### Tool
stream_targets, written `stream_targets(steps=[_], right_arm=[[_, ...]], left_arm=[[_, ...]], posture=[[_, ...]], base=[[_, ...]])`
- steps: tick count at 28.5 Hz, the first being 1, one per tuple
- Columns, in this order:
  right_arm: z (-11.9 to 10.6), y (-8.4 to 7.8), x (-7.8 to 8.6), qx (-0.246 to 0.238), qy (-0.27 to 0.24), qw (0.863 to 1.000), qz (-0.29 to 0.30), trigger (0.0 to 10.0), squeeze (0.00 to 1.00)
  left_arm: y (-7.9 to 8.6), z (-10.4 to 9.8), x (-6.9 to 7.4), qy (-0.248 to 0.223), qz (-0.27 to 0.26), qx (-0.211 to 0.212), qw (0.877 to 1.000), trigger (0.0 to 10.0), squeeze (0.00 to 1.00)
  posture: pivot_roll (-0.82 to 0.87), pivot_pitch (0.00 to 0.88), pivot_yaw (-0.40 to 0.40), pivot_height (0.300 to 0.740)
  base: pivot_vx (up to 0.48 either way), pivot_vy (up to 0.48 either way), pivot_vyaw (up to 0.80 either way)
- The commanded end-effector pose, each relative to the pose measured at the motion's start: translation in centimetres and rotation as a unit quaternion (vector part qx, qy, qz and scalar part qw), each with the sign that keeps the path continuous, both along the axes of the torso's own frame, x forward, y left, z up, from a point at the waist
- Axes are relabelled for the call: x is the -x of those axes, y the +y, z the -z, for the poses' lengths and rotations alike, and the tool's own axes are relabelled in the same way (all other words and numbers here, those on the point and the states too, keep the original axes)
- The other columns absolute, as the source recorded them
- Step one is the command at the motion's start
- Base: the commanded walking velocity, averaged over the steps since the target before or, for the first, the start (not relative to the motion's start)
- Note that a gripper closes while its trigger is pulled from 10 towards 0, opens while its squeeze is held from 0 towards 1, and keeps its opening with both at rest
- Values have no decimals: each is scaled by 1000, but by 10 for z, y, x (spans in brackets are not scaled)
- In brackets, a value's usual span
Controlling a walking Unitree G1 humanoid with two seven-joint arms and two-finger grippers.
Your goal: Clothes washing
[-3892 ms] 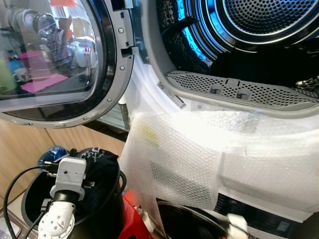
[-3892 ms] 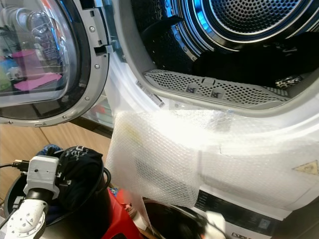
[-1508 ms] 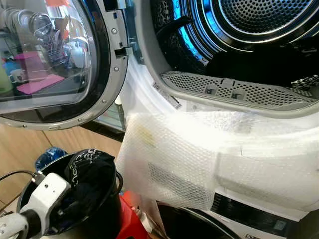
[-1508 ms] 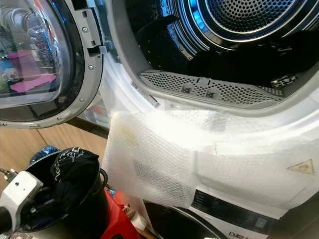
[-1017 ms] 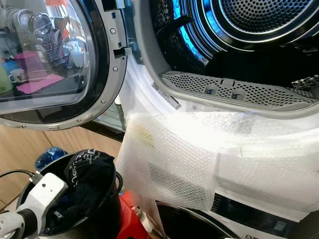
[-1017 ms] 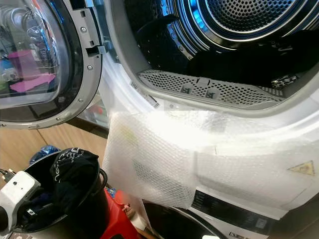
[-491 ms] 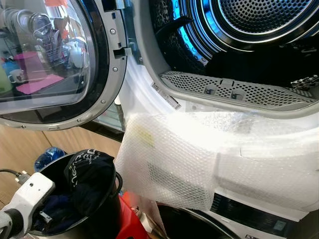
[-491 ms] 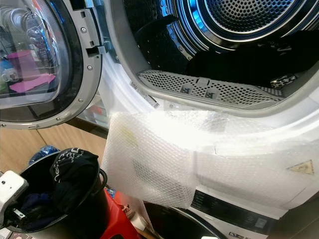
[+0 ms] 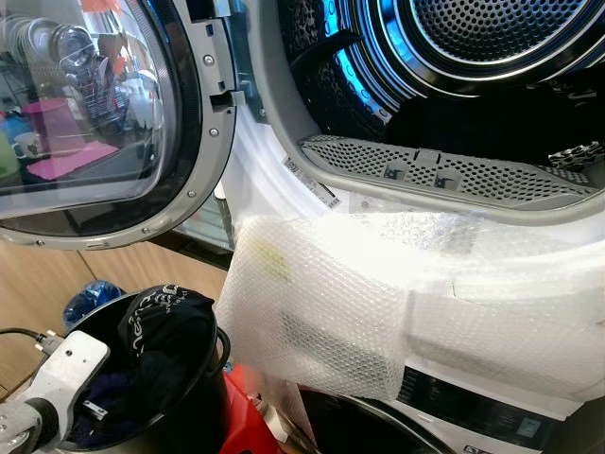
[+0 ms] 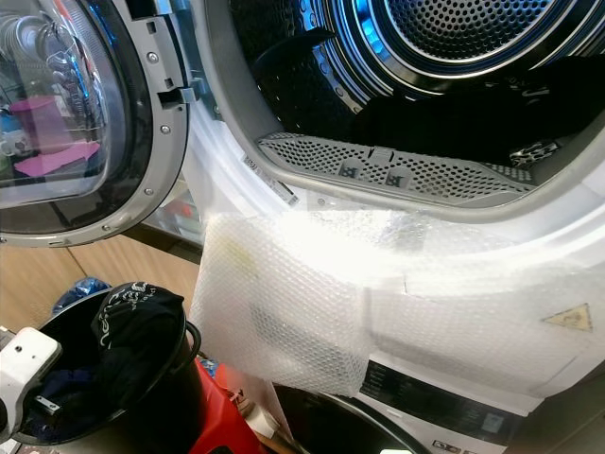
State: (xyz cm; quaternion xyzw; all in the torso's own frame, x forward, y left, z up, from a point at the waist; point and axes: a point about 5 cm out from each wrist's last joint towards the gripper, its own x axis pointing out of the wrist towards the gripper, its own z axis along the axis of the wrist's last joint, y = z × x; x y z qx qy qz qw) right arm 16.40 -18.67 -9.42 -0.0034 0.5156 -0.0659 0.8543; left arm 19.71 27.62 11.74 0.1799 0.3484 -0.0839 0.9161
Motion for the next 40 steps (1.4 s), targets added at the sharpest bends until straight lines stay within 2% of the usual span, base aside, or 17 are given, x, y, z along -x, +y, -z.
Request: stream_targets(steps=[1, 3, 7, 14, 16, 19, 22, 29, 40], right_arm=[[1, 3, 2, -4, 5, 1000, 1, 10000, 0], [1, 4, 1, 5, 9, 999, -30, 10000, 0], [0, 5, 0, 10, 6, 999, -43, 10000, 0], [0, 5, -1, 13, 3, 999, -50, 10000, 0], [0, 5, -1, 15, 4, 998, -53, 10000, 0], [1, 4, 2, 21, 8, 998, -58, 10000, 0], [2, 3, 3, 21, 10, 998, -60, 10000, 0], [2, 2, 4, 24, 11, 997, -68, 10000, 0], [1, 1, 3, 31, 11, 996, -87, 10000, 0]], left_arm=[[2, 1, -1, 7, -7, -9, 1000, 10000, 0], [9, 4, 3, 19, -21, -39, 999, 10000, 0], [10, 6, 0, 16, -22, -46, 999, 10000, 0], [2, 14, -4, 16, -21, -41, 999, 10000, 0], [1, 16, -5, 12, -12, -59, 998, 10000, 0], [-10, 20, -6, 9, -10, -32, 999, 10000, 0], [-12, 23, -3, 18, -6, -28, 999, 10000, 0], [-7, 33, 3, 50, -24, -46, 997, 10000, 0], [-6, 37, 1, 58, -32, -59, 996, 10000, 0]], posture=[[126, 0, 107, 740], [130, 0, 103, 740], [130, 0, 103, 740], [125, 0, 100, 740], [125, 0, 100, 740], [123, 0, 94, 740], [121, 0, 93, 740], [112, 0, 88, 740], [100, 0, 83, 740]], base=[[0, 0, 0], [0, 0, 0], [0, 0, 0], [0, 0, 0], [0, 0, 0], [0, 0, 0], [0, 0, 0], [0, 0, 0], [0, 0, 0]])
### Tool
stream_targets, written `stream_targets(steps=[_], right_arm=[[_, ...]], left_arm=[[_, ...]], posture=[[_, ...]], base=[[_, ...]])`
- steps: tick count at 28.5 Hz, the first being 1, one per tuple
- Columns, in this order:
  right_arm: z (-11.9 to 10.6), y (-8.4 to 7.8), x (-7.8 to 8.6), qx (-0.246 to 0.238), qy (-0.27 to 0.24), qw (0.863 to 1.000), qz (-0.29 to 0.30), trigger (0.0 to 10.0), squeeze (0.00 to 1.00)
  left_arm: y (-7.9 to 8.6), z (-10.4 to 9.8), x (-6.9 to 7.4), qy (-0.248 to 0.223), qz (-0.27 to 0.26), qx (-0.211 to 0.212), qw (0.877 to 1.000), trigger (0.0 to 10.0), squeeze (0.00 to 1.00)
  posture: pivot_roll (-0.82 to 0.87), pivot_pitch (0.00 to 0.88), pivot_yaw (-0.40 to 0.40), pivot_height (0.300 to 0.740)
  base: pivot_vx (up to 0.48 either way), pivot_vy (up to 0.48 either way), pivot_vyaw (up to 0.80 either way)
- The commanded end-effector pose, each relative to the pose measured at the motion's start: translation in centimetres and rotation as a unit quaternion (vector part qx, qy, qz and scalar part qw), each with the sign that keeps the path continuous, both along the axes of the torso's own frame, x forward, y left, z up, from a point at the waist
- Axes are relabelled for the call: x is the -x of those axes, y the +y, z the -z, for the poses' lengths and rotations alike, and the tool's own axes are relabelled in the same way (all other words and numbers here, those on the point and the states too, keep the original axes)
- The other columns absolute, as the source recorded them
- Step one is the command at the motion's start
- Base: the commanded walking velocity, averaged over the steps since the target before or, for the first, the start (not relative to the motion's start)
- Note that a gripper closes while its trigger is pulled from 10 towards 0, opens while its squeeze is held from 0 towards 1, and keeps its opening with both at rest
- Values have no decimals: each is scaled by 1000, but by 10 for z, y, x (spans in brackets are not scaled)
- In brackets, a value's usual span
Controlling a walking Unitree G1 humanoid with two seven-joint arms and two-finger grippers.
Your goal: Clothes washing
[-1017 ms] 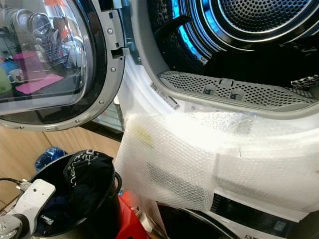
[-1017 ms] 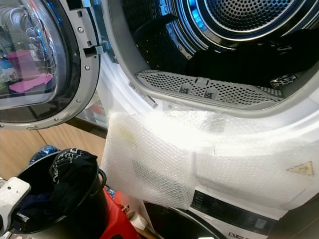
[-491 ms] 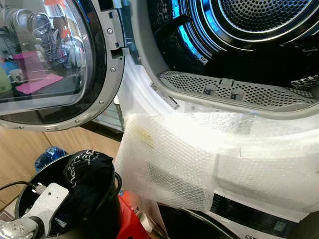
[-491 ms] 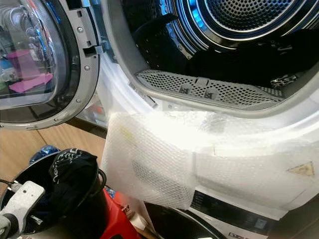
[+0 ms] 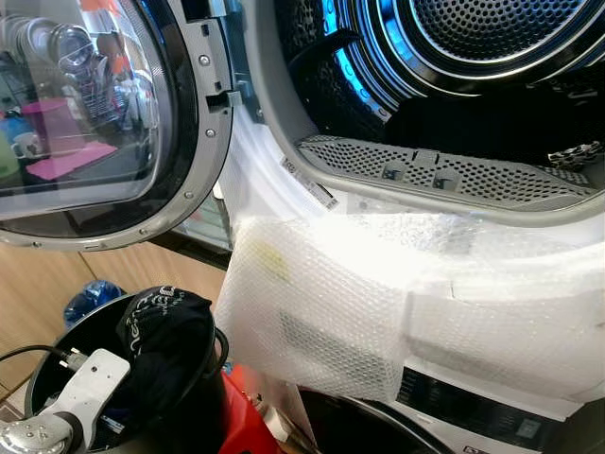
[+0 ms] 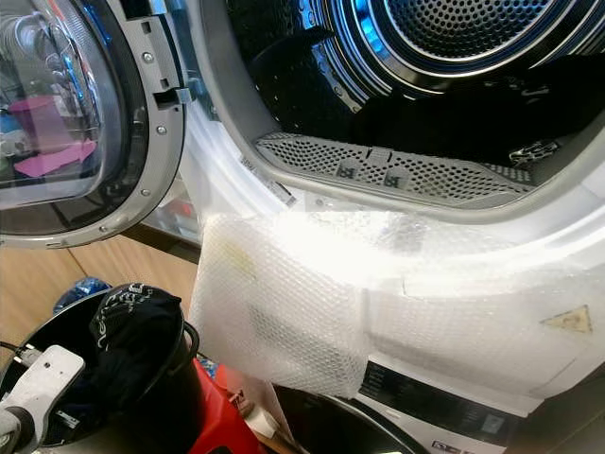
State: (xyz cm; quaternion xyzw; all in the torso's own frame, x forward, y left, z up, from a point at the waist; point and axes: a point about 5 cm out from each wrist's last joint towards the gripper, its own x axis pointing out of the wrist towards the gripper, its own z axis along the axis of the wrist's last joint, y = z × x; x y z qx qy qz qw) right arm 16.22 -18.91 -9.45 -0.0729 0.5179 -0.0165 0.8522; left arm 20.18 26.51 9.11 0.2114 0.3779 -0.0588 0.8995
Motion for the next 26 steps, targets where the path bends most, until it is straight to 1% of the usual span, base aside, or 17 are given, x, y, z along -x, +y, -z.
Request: stream_targets(steps=[1, 4, 5, 6, 7, 9, 11, 15, 21, 26], right_arm=[[1, 3, 2, -3, 4, 1000, -9, 10000, 0], [1, 3, 2, -2, 6, 1000, -12, 10000, 0], [2, 3, 3, 0, 7, 1000, -16, 10000, 0], [2, 3, 3, 0, 8, 1000, -17, 10000, 0], [2, 3, 3, 2, 8, 1000, -19, 10000, 0], [2, 3, 3, 2, 8, 1000, -20, 10000, 0], [2, 3, 3, 4, 8, 1000, -24, 10000, 0], [1, 2, 3, 6, 8, 999, -30, 10000, 0], [0, 4, -2, 8, 4, 999, -43, 10000, 0], [-1, 5, -5, 9, 2, 999, -52, 10000, 0]], left_arm=[[5, 11, 5, 32, -17, -16, 999, 10000, 0], [5, 13, 5, 38, -17, -26, 999, 10000, 0], [5, 15, 3, 36, -20, -23, 999, 8627, 0], [4, 15, 2, 34, -22, -19, 999, 8627, 0], [3, 15, 1, 32, -24, -12, 999, 0, 0], [2, 16, 1, 31, -25, -8, 999, 0, 0], [3, 15, 0, 22, -42, 9, 999, 0, 0], [8, 14, 1, 14, -63, 15, 998, 0, 0], [9, 17, 4, 18, -64, 16, 998, 0, 0], [9, 14, 0, 5, -60, 20, 998, 0, 0]], posture=[[100, 0, 83, 740], [93, 0, 84, 740], [88, 0, 84, 740], [88, 0, 84, 740], [86, 0, 82, 740], [86, 0, 82, 740], [90, 0, 77, 740], [101, 0, 72, 740], [109, 0, 63, 740], [121, 0, 59, 740]], base=[[0, 0, 0], [0, 0, 0], [0, 0, 0], [0, 0, 0], [0, 0, 0], [0, 0, 0], [0, 0, 0], [0, 0, 0], [0, 0, 0], [0, 0, 0]])
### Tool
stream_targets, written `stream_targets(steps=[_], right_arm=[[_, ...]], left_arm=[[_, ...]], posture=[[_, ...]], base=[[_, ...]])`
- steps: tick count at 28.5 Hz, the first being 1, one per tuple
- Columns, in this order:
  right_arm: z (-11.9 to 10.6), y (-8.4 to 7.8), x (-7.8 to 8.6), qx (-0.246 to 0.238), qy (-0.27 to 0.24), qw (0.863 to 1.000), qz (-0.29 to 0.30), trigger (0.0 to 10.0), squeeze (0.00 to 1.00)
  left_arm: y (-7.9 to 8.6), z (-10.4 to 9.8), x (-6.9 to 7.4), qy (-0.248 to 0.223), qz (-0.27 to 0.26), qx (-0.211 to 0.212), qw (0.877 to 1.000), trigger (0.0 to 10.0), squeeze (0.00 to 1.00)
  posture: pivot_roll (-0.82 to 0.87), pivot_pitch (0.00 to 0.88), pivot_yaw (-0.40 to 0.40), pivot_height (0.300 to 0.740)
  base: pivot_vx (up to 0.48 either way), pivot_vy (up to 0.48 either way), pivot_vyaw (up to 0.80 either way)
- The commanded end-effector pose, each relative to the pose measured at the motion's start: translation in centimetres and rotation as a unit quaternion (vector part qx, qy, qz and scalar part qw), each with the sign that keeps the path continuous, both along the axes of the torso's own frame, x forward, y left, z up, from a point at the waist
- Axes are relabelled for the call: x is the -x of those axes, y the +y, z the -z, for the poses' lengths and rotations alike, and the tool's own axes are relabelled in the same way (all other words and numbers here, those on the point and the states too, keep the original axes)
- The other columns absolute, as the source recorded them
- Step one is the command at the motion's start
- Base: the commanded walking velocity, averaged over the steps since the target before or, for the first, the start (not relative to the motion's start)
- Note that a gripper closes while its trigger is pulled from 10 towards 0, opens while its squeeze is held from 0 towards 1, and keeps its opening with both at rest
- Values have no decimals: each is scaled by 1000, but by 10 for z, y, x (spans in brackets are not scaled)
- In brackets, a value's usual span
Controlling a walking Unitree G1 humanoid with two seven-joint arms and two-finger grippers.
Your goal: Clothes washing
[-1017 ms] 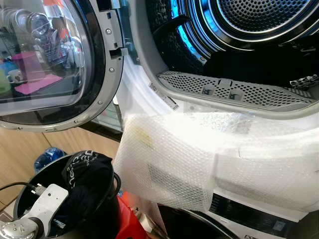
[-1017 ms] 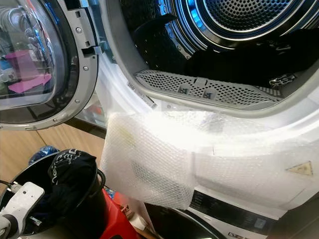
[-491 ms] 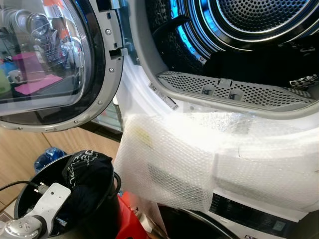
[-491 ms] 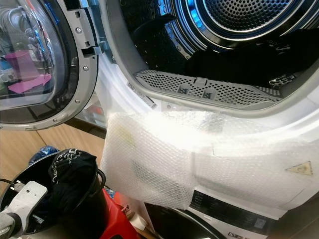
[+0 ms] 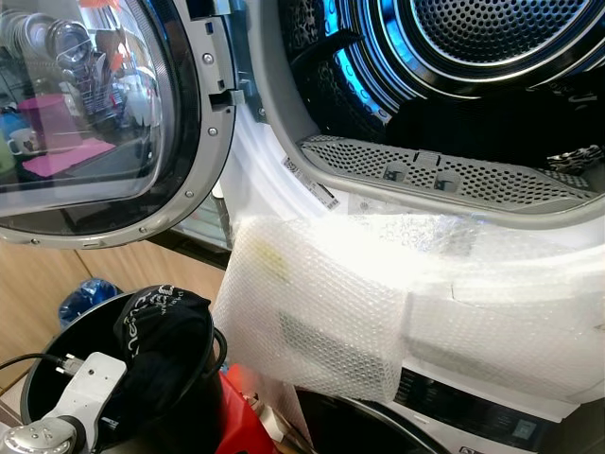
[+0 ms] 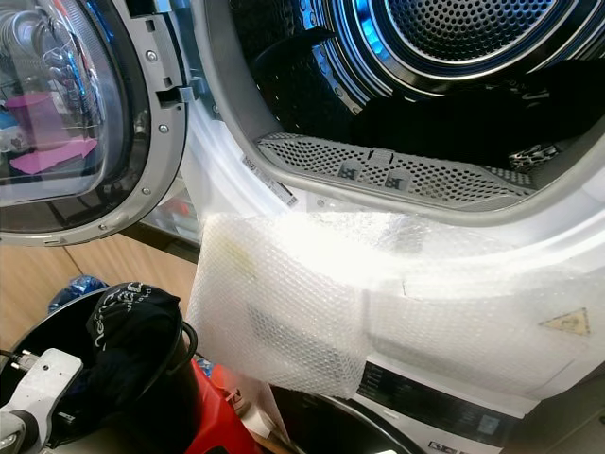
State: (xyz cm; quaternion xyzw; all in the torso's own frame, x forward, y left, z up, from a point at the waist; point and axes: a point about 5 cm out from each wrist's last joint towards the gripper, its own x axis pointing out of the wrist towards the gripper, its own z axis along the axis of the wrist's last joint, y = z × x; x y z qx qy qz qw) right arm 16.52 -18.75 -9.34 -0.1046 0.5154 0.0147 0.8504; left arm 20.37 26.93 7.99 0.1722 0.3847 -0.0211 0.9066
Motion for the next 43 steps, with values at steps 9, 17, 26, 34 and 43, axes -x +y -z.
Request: stream_targets(steps=[9, 17, 26, 34, 43], right_arm=[[0, 6, -3, -6, 2, 1000, -12, 10000, 0], [0, 6, -1, -7, 6, 1000, -15, 10000, 0], [0, 14, -4, -24, 3, 1000, -12, 10000, 0], [2, 17, 0, -34, 9, 999, -9, 10000, 0], [1, 13, -1, -30, 11, 999, -12, 10000, 0]], left_arm=[[4, 0, 2, 2, -8, -1, 1000, 0, 0], [3, -15, 4, -6, 33, 26, 999, 0, 0], [22, -67, 4, -42, 111, 63, 991, 0, 0], [20, -118, 24, -77, 273, 116, 952, 0, 0], [25, -91, -10, -151, 160, 56, 974, 10000, 0]], posture=[[122, 0, 57, 740], [139, 0, 58, 740], [143, 0, 77, 740], [138, 0, 92, 740], [132, 0, 65, 740]], base=[[0, 0, 0], [0, 0, 0], [0, 0, 0], [0, 0, 0], [0, 0, 0]])
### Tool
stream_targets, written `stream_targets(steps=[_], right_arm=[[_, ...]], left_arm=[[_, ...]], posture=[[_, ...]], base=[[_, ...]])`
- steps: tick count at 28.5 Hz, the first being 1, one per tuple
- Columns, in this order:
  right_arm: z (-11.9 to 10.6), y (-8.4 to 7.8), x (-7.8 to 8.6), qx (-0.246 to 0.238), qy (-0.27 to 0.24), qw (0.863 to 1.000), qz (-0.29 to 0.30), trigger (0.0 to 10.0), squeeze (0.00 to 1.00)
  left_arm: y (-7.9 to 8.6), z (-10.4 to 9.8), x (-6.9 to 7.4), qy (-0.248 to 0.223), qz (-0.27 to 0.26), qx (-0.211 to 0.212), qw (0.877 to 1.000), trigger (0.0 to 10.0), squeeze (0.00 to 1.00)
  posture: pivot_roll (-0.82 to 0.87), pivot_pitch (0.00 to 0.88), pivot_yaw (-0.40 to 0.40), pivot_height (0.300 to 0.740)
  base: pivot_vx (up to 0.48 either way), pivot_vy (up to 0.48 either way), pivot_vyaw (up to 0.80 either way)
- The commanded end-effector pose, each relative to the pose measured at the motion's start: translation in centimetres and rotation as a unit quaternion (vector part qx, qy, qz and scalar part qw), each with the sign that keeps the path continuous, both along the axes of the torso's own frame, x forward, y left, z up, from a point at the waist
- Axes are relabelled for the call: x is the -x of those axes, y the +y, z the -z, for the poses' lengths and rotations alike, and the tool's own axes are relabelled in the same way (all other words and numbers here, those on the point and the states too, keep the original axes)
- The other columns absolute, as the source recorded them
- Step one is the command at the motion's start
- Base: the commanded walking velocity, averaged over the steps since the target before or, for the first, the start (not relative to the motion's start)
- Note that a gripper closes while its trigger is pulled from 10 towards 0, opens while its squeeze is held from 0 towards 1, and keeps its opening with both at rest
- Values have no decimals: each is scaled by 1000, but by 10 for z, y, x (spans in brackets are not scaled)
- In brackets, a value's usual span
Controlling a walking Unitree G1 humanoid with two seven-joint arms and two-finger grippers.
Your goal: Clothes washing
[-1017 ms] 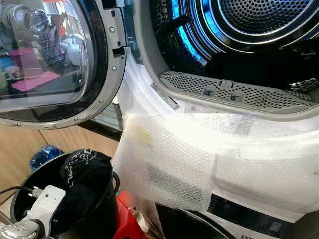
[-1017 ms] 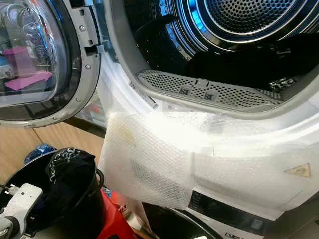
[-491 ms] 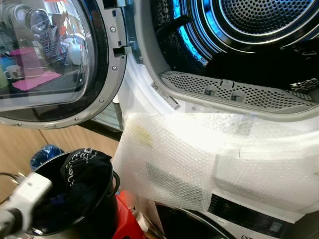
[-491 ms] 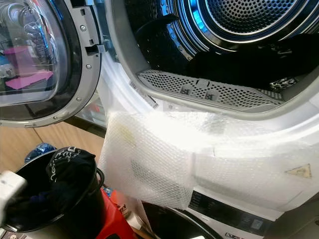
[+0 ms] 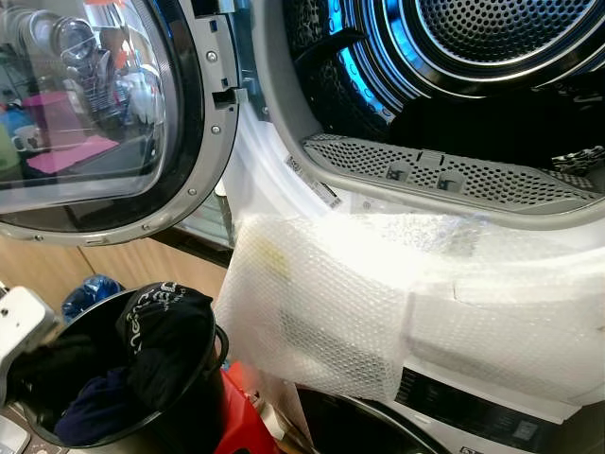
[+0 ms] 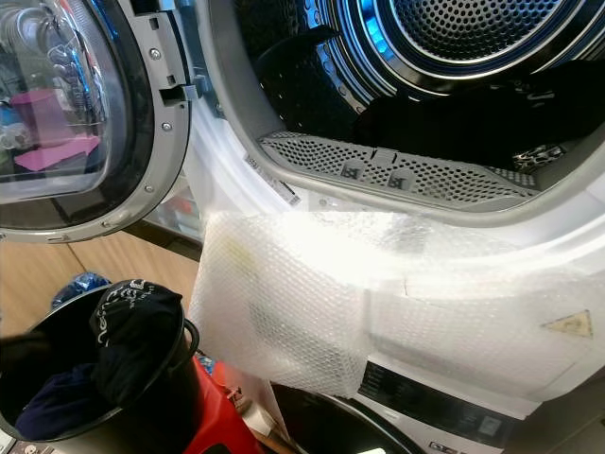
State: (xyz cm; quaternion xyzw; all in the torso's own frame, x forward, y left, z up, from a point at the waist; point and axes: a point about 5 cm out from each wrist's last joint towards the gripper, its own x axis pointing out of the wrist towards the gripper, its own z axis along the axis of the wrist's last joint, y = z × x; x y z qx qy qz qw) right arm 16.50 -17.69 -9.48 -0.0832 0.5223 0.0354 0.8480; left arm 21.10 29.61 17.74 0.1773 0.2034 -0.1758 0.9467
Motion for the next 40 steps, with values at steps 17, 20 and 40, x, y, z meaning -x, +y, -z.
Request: stream_targets(steps=[17, 20, 40], right_arm=[[-1, -5, -2, 13, 2, 1000, -20, 10000, 0], [-1, -4, -2, 11, 2, 1000, -20, 10000, 0], [3, 7, 5, -3, 9, 1000, -2, 10000, 0]], left_arm=[[1, 30, -11, -36, -162, 56, 984, 10000, 1000], [-3, 30, -12, -35, -157, 59, 985, 10000, 1000], [10, 28, -21, -2, -193, 38, 980, 10000, 1000]], posture=[[101, 0, 44, 740], [97, 0, 47, 740], [130, 0, 83, 740]], base=[[0, 0, 0], [0, 0, 0], [0, 0, 0]])
